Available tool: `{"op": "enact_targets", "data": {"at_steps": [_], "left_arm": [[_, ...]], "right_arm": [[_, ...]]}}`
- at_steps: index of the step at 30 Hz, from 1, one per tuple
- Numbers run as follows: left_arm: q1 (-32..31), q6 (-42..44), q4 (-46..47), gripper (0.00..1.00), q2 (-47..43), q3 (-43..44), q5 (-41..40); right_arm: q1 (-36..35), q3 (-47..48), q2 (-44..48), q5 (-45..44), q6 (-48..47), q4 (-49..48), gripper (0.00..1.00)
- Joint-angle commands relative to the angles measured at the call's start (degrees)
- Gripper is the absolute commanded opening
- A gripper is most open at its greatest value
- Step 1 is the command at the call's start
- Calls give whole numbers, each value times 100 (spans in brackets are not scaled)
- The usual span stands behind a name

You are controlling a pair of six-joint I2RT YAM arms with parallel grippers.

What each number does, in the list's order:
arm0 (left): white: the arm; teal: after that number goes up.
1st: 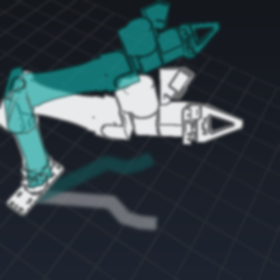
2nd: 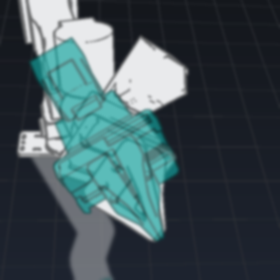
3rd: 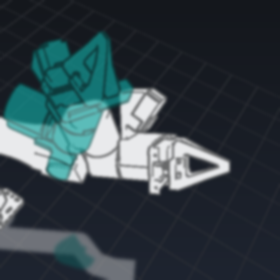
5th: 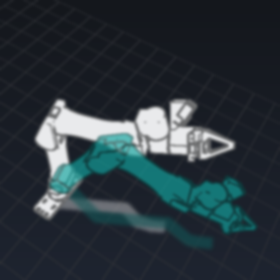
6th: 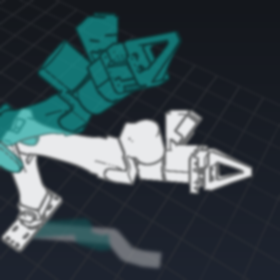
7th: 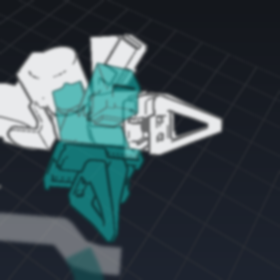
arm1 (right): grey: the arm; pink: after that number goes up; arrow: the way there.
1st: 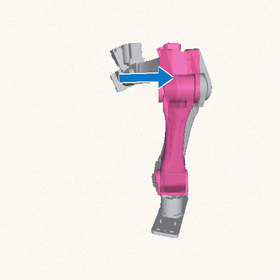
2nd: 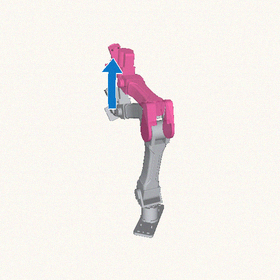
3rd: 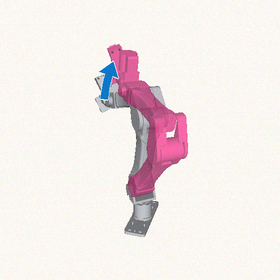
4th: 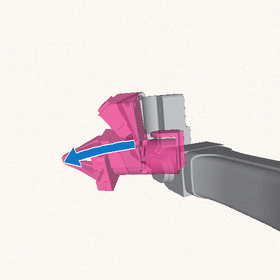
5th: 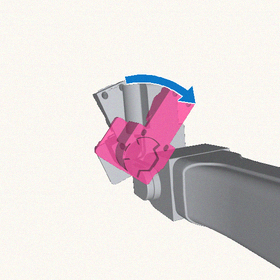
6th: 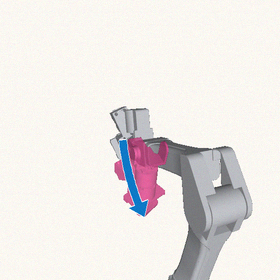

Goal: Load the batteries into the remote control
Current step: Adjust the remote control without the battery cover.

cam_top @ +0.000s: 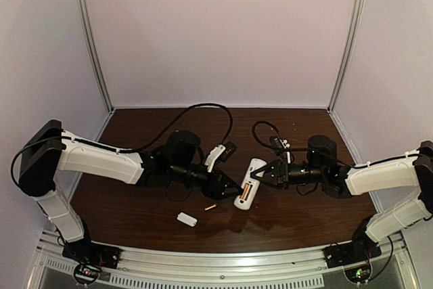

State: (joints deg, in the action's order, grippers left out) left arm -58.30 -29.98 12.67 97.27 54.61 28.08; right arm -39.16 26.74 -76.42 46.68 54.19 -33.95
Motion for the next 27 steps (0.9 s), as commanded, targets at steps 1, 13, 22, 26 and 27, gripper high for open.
{"op": "enact_targets", "data": {"at_steps": [1,13,22,26,27], "left_arm": [[19,-55,549,63,-95,-81,505],[-66,71,13,64,307,347,544],[-64,92,-229,56,430,498,411],[-75,135,-200,58,450,498,477],[-81,147,-202,58,457,498,498]], "right_arm": [[-24,135,110,9,-67,-94,0],[-39,181,101,-1,-57,-81,0],[-44,190,109,-9,-67,-74,0],[-56,189,108,-9,-66,-81,0],[-57,191,110,-3,-62,-75,0]]}}
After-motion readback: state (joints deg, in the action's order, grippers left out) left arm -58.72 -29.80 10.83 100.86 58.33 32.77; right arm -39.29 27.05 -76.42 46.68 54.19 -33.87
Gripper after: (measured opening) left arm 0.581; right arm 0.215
